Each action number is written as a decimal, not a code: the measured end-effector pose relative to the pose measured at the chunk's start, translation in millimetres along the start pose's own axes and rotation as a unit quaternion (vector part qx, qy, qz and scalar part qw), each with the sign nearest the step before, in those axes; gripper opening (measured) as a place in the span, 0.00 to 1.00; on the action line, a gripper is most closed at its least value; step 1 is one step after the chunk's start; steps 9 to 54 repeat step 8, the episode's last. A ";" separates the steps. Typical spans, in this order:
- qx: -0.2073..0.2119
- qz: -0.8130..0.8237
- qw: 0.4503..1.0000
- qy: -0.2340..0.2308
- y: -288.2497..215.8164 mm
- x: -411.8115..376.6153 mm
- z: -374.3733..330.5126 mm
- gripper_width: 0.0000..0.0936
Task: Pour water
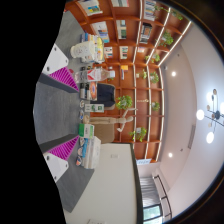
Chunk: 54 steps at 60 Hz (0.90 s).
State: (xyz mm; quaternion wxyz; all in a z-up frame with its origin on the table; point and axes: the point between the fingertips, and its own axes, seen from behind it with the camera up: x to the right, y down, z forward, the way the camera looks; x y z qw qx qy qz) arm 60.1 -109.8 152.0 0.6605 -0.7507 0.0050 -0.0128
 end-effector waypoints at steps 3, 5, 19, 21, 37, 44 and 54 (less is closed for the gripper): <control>-0.001 0.004 1.000 0.000 -0.8 2.6 -1.6 0.94; -0.001 0.007 1.000 0.000 -1.2 4.4 -1.4 0.94; 0.000 0.013 1.000 0.001 -1.9 6.4 -0.4 0.94; 0.000 0.013 1.000 0.001 -1.9 6.4 -0.4 0.94; 0.000 0.013 1.000 0.001 -1.9 6.4 -0.4 0.94; 0.000 0.013 1.000 0.001 -1.9 6.4 -0.4 0.94; 0.000 0.013 1.000 0.001 -1.9 6.4 -0.4 0.94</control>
